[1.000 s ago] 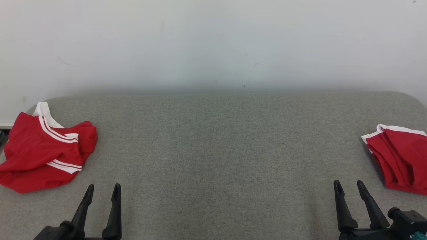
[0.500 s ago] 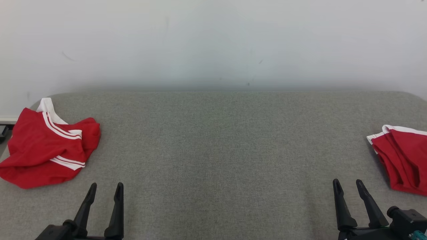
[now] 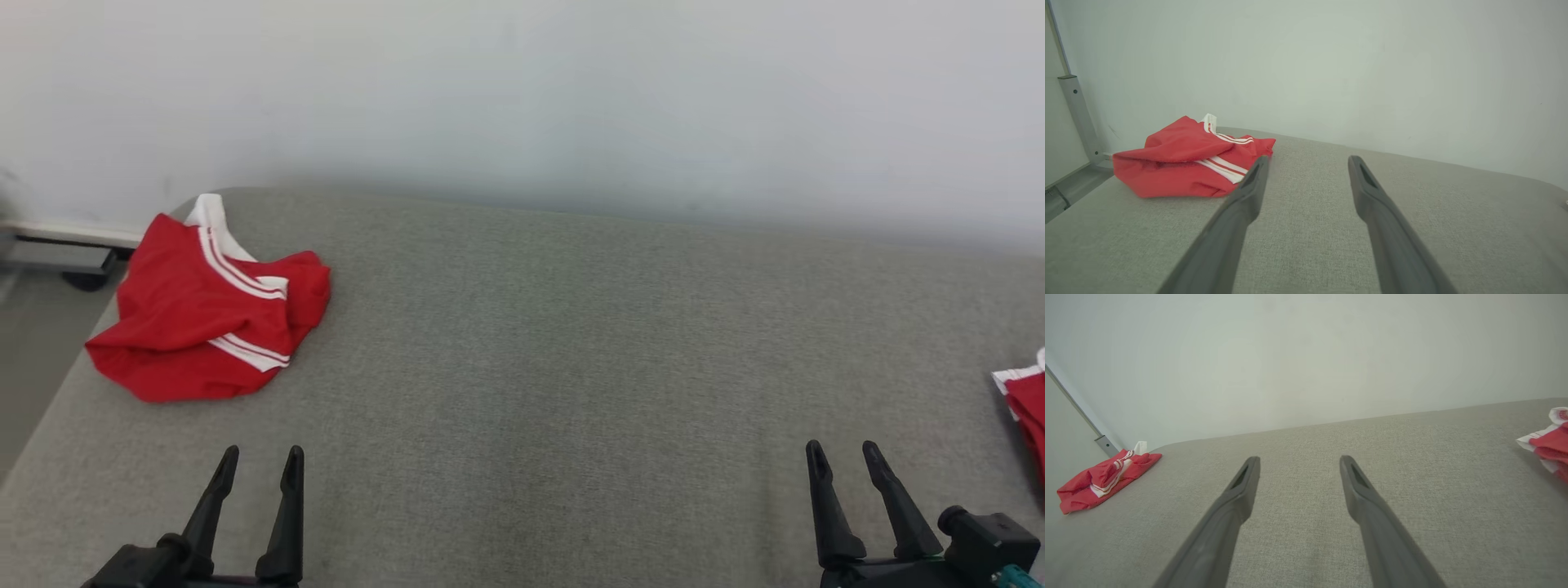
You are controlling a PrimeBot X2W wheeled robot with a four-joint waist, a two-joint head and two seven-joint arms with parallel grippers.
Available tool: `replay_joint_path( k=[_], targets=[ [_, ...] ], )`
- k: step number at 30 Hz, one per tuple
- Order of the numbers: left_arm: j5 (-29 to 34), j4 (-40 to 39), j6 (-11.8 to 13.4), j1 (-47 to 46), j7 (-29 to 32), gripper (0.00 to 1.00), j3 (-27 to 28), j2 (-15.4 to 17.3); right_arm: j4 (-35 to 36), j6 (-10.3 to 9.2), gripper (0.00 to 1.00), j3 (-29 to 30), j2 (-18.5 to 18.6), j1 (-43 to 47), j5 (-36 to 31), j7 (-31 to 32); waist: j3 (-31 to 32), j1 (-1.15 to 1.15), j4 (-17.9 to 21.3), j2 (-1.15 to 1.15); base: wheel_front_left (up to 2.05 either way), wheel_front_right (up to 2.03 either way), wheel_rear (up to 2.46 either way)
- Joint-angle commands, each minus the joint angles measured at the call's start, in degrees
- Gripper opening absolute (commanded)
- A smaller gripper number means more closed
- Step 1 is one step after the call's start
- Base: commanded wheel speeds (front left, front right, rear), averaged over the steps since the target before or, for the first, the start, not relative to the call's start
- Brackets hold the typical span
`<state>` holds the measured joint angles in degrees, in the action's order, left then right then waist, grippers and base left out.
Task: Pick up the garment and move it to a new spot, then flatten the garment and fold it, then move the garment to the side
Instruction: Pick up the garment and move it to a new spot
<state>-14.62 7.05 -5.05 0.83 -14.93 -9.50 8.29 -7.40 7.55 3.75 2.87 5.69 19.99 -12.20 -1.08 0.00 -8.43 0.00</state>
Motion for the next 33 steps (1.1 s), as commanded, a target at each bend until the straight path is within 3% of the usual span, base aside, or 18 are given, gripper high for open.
replay_joint_path(
  k=[1,10,16,27,33],
  targets=[
    [0.41,0.13,0.09,-0.15,-0.31,1.0,0.31,0.31,-0.07,-0.12,1.0,-0.01,0.07,0.07,0.14,-0.31,-0.11,0.0,-4.64,0.0,0.0,0.0,0.0],
    [-0.09,-0.34,0.33,1.18,-0.31,1.0,0.84,0.74,-0.57,-0.12,1.0,-1.25,0.08,-0.1,0.8,-0.49,-0.18,0.0,-14.46,0.0,0.0,0.0,0.0],
    [-0.59,-0.59,0.41,1.84,-0.31,1.0,1.17,1.04,-0.82,-0.13,1.0,-2.15,0.08,-0.47,0.76,-0.58,-0.42,0.0,-18.74,0.0,0.0,0.0,0.0],
    [-0.99,-0.79,0.95,2.59,-0.3,1.0,0.81,1.17,-1.14,-0.12,1.0,-3.01,0.09,-0.71,0.13,-0.63,-0.43,0.0,-21.39,0.0,0.0,0.0,0.0],
    [-3.05,1.61,0.46,1.01,3.82,1.0,-0.11,0.55,-0.53,-0.13,1.0,-3.69,0.09,-1.01,-0.28,-0.37,-1.3,0.0,-20.84,0.0,0.0,0.0,0.0]
  ],
)
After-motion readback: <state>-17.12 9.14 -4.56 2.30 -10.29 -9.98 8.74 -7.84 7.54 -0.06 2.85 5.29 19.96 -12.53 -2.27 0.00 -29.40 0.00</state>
